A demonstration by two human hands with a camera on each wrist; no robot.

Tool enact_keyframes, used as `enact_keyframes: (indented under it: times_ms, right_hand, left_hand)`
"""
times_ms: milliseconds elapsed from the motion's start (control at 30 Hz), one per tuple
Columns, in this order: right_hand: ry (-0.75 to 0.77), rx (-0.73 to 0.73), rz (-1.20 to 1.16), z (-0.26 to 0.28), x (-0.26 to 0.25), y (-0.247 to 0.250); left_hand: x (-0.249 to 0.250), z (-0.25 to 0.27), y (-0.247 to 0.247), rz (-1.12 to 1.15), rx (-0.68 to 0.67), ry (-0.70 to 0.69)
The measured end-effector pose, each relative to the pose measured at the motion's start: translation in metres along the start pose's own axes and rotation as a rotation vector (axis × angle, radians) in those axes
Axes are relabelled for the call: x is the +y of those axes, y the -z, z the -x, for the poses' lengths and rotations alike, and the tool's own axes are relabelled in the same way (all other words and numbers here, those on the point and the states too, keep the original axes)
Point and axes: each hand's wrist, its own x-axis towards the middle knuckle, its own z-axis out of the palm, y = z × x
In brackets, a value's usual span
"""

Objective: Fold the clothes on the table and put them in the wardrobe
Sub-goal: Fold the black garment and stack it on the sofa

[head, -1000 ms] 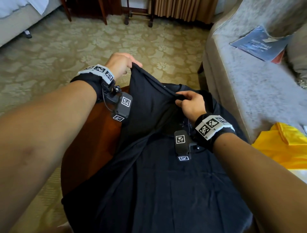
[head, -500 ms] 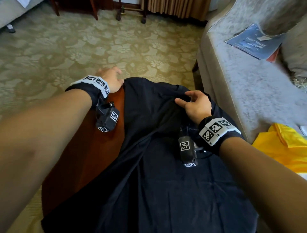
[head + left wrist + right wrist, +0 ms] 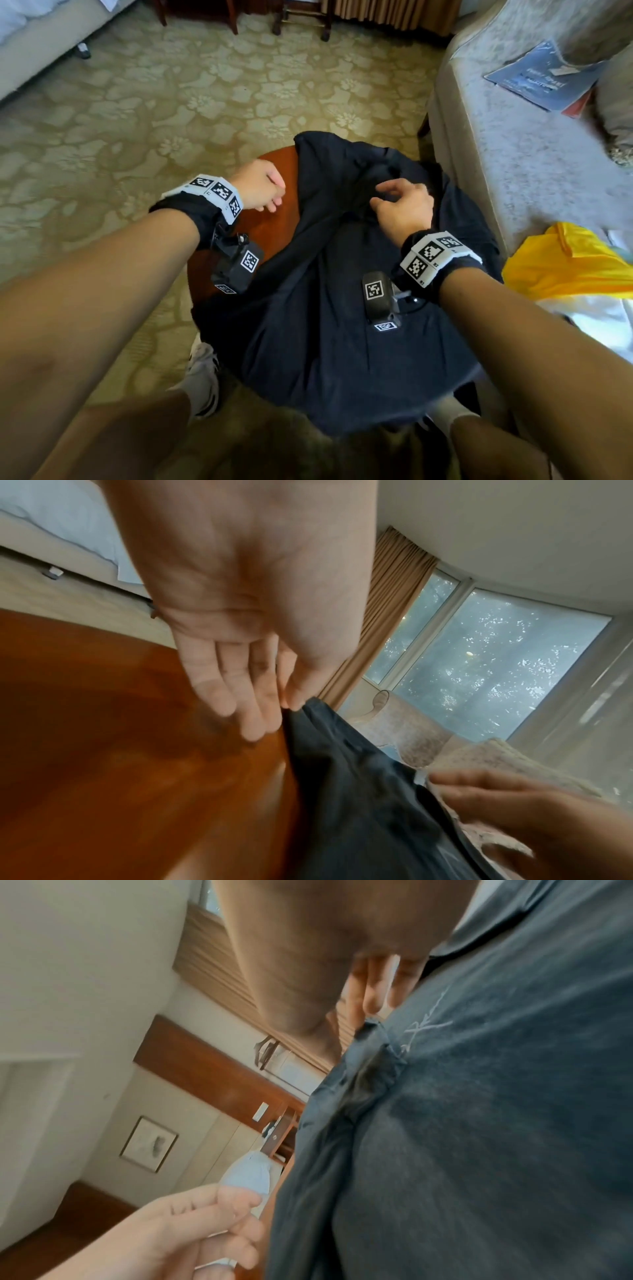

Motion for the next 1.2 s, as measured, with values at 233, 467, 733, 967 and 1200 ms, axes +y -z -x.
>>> enact_keyframes:
  times_ms: [233, 467, 733, 967, 1200]
  right_hand:
    - [0.167, -0.556, 0.107, 0.073, -0.019, 0.003]
    - [0.189, -0.770, 0.320, 0.108, -0.019, -0.004]
    - [0.173, -0.750, 0.417, 0.116, -0.024, -0.015]
    - [0.002, -0.551, -0.223, 0.129, -0.032, 0.001]
    - [-0.281, -0.891, -0.358, 0.147, -0.022, 0.026]
  left_hand:
    - [-0.021, 0.091, -0.025, -0.147, -0.139, 0.054]
    - [-0.028, 0.149, -0.015, -0.295, -0.192, 0.149]
    - [-0.001, 0.205, -0.009, -0.426, -0.332, 0.235]
    - [0.042, 0.225, -0.033, -0.207, -0.376, 0.257]
    - [0.044, 0.251, -0.084, -0.200, -0.538, 0.289]
